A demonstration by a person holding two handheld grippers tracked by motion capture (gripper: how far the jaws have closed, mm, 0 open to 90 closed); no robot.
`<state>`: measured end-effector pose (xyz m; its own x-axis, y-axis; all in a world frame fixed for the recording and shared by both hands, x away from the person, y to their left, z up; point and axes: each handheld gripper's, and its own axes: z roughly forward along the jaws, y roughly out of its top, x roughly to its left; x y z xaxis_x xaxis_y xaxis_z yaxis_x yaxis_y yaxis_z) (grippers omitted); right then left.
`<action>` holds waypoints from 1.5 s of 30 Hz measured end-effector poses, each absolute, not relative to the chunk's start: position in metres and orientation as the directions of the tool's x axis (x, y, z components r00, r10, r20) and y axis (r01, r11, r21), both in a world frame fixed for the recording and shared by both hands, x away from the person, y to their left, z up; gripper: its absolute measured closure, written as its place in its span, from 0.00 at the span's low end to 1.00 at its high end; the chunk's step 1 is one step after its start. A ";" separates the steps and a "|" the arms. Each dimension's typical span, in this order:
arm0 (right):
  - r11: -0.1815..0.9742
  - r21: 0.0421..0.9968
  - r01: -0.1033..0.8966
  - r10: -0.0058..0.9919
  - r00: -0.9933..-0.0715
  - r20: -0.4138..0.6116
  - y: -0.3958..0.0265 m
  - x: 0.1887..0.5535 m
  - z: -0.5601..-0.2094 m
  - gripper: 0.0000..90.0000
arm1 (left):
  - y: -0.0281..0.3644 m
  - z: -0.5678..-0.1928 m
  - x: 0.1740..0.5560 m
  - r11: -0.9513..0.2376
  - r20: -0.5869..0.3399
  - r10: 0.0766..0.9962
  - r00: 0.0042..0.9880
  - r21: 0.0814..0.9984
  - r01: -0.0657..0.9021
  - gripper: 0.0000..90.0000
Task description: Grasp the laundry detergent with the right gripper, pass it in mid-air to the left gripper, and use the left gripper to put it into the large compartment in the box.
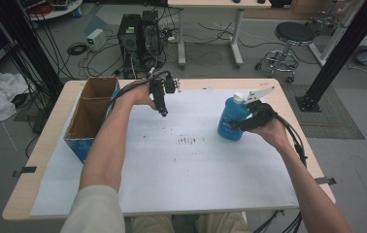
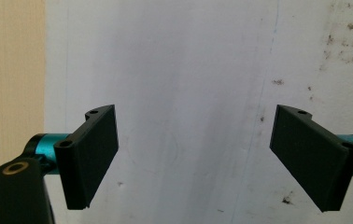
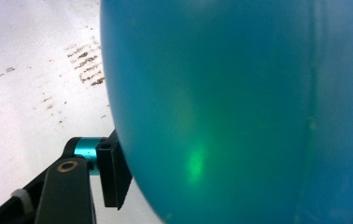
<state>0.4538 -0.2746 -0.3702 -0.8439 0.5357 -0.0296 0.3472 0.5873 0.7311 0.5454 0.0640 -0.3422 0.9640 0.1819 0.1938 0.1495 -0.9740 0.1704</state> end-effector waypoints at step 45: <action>0.653 0.732 0.195 0.303 -0.953 -0.016 -0.251 0.430 -0.357 0.51 | 0.058 -0.293 0.504 -0.949 0.156 0.190 0.969 0.281 0.141 0.17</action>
<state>0.4302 -0.2507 -0.3570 -0.9530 0.3027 -0.0162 0.1948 0.6527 0.7321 0.5037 0.0578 -0.2929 0.9693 0.1904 0.1555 0.1414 -0.9492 0.2810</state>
